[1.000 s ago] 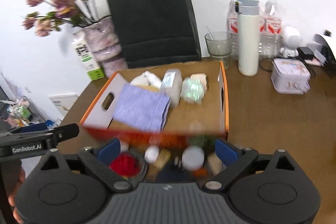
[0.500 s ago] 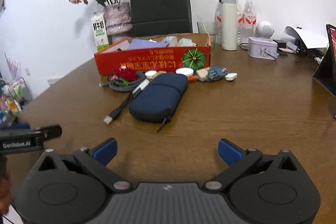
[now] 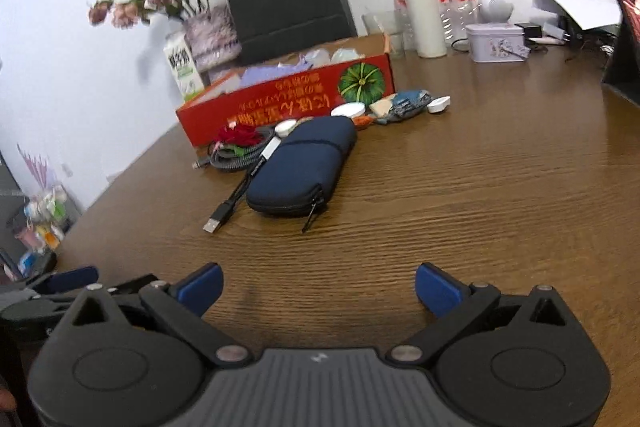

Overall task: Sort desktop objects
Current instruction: 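Withdraw both open tools from the box, then grasp the navy zip case with the right tool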

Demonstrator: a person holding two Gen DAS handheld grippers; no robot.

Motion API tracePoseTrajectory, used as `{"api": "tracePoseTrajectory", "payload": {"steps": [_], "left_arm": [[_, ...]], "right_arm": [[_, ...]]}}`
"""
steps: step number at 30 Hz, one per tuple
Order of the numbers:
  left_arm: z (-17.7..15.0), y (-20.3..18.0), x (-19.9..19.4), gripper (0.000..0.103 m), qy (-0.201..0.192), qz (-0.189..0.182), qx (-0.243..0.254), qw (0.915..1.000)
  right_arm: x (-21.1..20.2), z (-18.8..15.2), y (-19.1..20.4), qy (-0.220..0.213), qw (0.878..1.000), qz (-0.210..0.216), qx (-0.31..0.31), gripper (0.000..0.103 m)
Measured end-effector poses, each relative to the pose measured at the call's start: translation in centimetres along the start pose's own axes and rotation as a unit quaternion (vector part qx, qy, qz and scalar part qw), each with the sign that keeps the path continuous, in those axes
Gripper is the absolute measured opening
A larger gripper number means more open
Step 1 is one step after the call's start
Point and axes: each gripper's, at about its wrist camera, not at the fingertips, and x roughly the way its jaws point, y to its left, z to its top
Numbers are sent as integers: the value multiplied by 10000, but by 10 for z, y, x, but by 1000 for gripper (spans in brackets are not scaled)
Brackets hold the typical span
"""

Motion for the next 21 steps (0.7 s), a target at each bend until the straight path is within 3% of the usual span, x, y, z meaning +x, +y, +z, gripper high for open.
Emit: {"api": "tracePoseTrajectory", "payload": {"steps": [2, 4, 7, 8, 12, 15, 21], "left_arm": [[10, -4, 0, 103, -316, -95, 181, 9993], [25, -7, 2, 95, -574, -78, 511, 9970], [46, 1, 16, 85, -502, 220, 404, 9977], [52, 7, 21, 80, -463, 168, 277, 9984], [61, 24, 39, 80, -231, -283, -220, 9991], [59, 15, 50, 80, -76, -476, -91, 9988], [67, -24, 74, 78, -203, -713, 364, 9966]], "right_arm": [[7, 13, 7, 140, 9992, -106, -372, 103], [16, 28, 16, 119, 9972, -100, -726, 102], [39, 53, 30, 107, 9945, -33, -1042, 102], [48, 60, 33, 125, 9945, -23, -1044, 102], [88, 86, 36, 282, 9958, -77, -863, 95], [113, 87, 30, 510, 9945, -203, -890, 74], [84, 74, -1, 444, 9944, -268, -918, 72]]}}
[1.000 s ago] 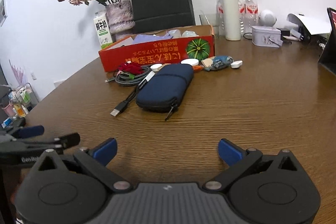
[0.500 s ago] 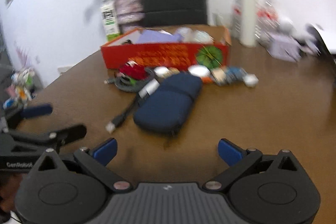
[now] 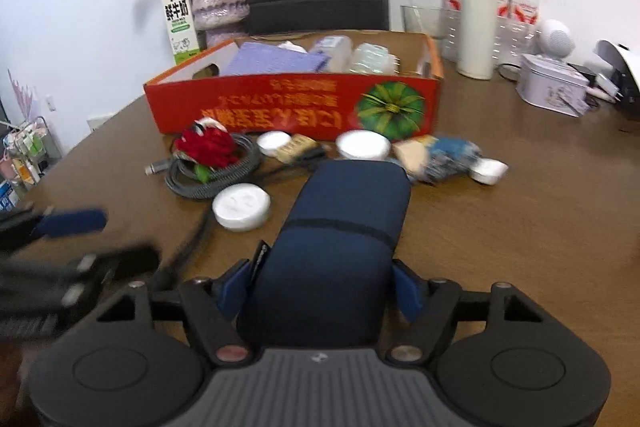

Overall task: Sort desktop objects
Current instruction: 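Grasp the navy zip case with the right tool, then grasp the white round puck with the left tool while the right tool holds the navy case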

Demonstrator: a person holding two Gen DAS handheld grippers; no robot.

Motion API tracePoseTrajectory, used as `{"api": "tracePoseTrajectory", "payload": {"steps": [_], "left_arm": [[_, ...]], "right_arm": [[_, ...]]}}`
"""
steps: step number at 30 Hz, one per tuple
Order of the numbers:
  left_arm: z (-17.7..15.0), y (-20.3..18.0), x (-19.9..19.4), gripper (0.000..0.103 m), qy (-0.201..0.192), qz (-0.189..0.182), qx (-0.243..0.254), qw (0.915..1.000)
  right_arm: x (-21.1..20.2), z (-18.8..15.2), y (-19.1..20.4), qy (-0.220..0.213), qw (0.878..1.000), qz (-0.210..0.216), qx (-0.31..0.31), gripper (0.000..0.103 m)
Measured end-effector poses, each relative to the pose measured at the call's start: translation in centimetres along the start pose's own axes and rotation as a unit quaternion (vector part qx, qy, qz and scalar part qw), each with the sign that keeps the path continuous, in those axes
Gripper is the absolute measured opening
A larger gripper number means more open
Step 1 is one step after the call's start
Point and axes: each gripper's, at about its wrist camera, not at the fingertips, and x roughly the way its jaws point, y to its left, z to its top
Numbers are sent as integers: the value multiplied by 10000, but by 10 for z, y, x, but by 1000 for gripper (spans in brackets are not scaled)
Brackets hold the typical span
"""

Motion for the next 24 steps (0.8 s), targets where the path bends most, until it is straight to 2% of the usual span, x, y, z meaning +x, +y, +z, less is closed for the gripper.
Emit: {"api": "tracePoseTrajectory", "payload": {"steps": [2, 5, 7, 10, 11, 13, 14, 15, 16, 17, 19, 24], "left_arm": [[12, -11, 14, 71, -111, -168, 176, 9996], [24, -31, 40, 50, -6, -150, 496, 9987], [27, -41, 61, 49, 239, -101, 638, 9976], [20, -55, 71, 54, 223, 298, 1070, 9936], [18, -55, 70, 60, 224, 290, 1149, 9927], [17, -46, 67, 71, 260, 79, 936, 9952], [16, -39, 67, 71, 311, 10, 754, 9967], [15, -31, 68, 70, 406, -57, 566, 9976], [15, -25, 66, 64, 400, -142, 414, 9982], [15, -22, 64, 53, 369, -113, 376, 9985], [14, -22, 62, 44, 342, -5, 460, 9984], [12, -35, 52, 41, 252, -19, 705, 9972]], "right_arm": [[-13, -9, -11, 19, 10000, 2, -2, 72], [-23, -19, -21, -64, 10000, 0, -13, 73], [-26, -24, -25, -178, 9998, 39, -1, 73], [-28, -30, -25, -342, 9994, 42, 5, 73], [-28, -31, -25, -380, 9993, 39, 13, 73], [-30, -33, -27, -431, 9990, 45, 55, 73], [-30, -33, -27, -445, 9990, 56, 77, 73], [-31, -33, -28, -455, 9989, 67, 92, 73], [-31, -34, -28, -462, 9989, 68, 95, 73], [-31, -34, -28, -470, 9988, 62, 96, 73], [-32, -35, -27, -495, 9987, 51, 109, 73], [-32, -35, -30, -504, 9986, 103, 133, 73]]}}
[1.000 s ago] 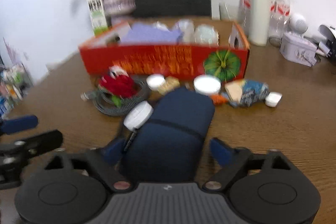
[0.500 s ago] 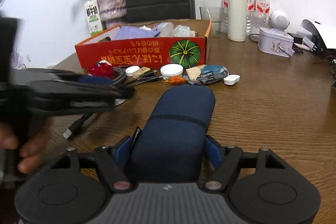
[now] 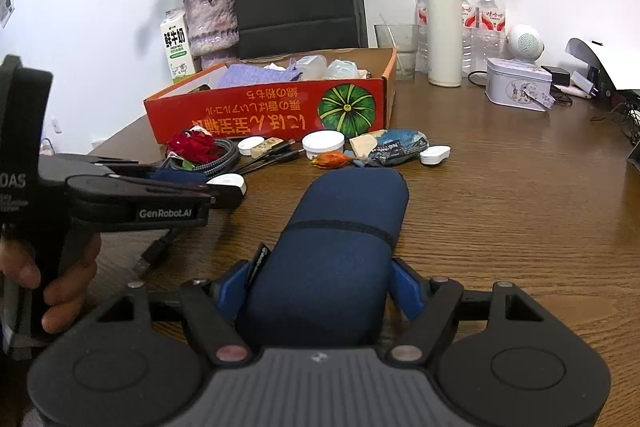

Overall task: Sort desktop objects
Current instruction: 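Grasp the white round puck with the left tool while the right tool holds the navy case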

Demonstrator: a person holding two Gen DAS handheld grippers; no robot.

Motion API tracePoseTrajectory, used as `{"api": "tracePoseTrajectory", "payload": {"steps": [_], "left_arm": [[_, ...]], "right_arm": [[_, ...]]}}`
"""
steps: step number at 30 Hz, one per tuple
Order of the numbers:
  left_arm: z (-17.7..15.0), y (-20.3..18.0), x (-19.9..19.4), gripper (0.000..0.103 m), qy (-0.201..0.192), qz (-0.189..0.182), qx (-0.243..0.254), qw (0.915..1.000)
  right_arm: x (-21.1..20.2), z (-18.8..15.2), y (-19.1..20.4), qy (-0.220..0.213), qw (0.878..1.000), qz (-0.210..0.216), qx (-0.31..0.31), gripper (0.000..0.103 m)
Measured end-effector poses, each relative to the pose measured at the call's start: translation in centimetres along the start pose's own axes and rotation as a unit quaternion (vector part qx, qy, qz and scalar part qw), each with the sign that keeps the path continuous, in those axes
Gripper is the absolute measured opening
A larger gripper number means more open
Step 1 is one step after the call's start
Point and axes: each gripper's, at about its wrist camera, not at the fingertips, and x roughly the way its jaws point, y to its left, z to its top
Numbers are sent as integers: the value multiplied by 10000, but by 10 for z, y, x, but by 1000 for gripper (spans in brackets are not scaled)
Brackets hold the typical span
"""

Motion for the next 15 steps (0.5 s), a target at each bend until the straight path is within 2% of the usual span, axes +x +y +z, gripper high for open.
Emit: {"api": "tracePoseTrajectory", "payload": {"steps": [4, 5, 12, 13, 15], "left_arm": [[-6, -14, -35, 38, -293, -225, 44, 9993], [-8, -16, -45, 2, -364, -296, 26, 9989], [-49, -6, -88, 3, -61, -130, -342, 9993], [-54, -3, -92, 5, -23, -155, -465, 9988], [-58, 3, -93, 18, -58, -153, -670, 9976]], "right_arm": [[-1, -1, 0, 4, 10000, 44, -27, 73], [-1, -1, 0, 8, 10000, 59, -38, 73], [-1, 0, 3, 35, 9998, 133, -140, 74], [-1, 0, 3, 38, 9998, 141, -153, 75], [-1, 0, 4, 56, 9996, 178, -217, 76]]}}
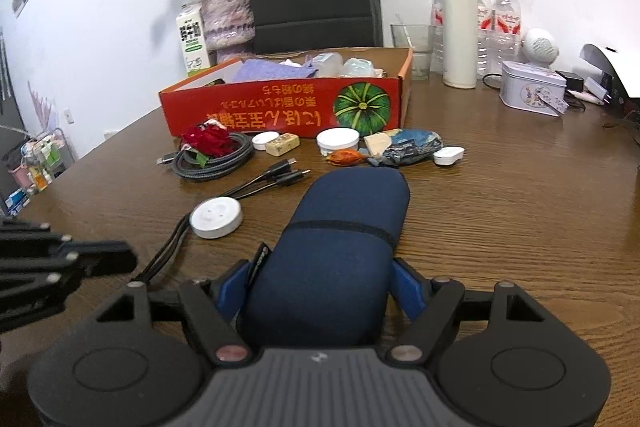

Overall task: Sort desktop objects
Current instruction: 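Grasp the white round puck with the left tool while the right tool holds the navy case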

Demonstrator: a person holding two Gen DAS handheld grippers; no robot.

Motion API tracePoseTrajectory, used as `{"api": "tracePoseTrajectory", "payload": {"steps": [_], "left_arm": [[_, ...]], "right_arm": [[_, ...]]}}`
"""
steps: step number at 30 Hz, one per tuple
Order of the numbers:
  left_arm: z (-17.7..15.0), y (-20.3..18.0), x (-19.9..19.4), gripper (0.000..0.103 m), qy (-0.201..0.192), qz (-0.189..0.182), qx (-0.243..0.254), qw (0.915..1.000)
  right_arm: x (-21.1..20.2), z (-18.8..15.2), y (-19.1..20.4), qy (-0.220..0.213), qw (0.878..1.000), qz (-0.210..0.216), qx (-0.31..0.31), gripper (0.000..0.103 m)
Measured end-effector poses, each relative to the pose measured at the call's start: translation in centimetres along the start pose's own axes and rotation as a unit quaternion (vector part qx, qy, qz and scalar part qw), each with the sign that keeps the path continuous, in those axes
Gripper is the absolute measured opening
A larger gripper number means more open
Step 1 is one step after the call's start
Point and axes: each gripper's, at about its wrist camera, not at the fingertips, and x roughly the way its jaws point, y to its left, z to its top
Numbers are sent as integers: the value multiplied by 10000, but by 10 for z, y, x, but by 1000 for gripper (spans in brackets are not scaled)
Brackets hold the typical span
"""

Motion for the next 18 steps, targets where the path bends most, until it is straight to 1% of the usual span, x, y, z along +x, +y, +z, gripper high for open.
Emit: {"api": "tracePoseTrajectory", "payload": {"steps": [1, 2, 4, 6, 7, 8, 9, 10, 12, 13, 14, 16, 18], "left_arm": [[3, 2, 3, 45, -45, 23, 1, 10000], [8, 2, 7, 60, -167, 34, 31, 9998], [20, -3, 17, 59, -288, -1, 175, 9994], [35, -11, 33, 57, -301, -289, 457, 9981], [39, -14, 41, 45, -235, -338, 505, 9979], [44, -17, 52, 40, -76, -275, 536, 9982], [47, -20, 65, 38, 154, -208, 590, 9979], [46, -22, 69, 39, 77, -117, 636, 9979], [44, -21, 70, 44, 133, -41, 706, 9974], [42, -15, 70, 46, 205, -80, 610, 9979], [38, -8, 68, 47, 138, -135, 541, 9983], [33, 2, 64, 49, 102, -121, 457, 9988], [32, 9, 61, 52, 90, -254, 334, 9991]], "right_arm": [[0, 0, 1, 12, 10000, 17, -40, 76], [0, 0, 2, 20, 10000, 17, -72, 76], [0, 0, 3, 26, 9999, 5, -98, 76], [0, 0, 2, 23, 10000, 15, -83, 76], [0, 0, 2, 18, 10000, 13, -62, 75], [0, 0, 1, 12, 10000, 11, -40, 75], [-1, -1, 1, 8, 10000, 6, -24, 75], [-1, -1, 1, 5, 10000, 6, -15, 75], [-2, -1, 0, -2, 10000, 18, 7, 75], [-2, -1, -1, -5, 10000, 27, 18, 75], [-2, -1, -1, -7, 10000, 32, 27, 75], [-2, -1, -1, -10, 10000, 41, 29, 75], [-2, -1, -1, -16, 10000, 57, 46, 75]]}}
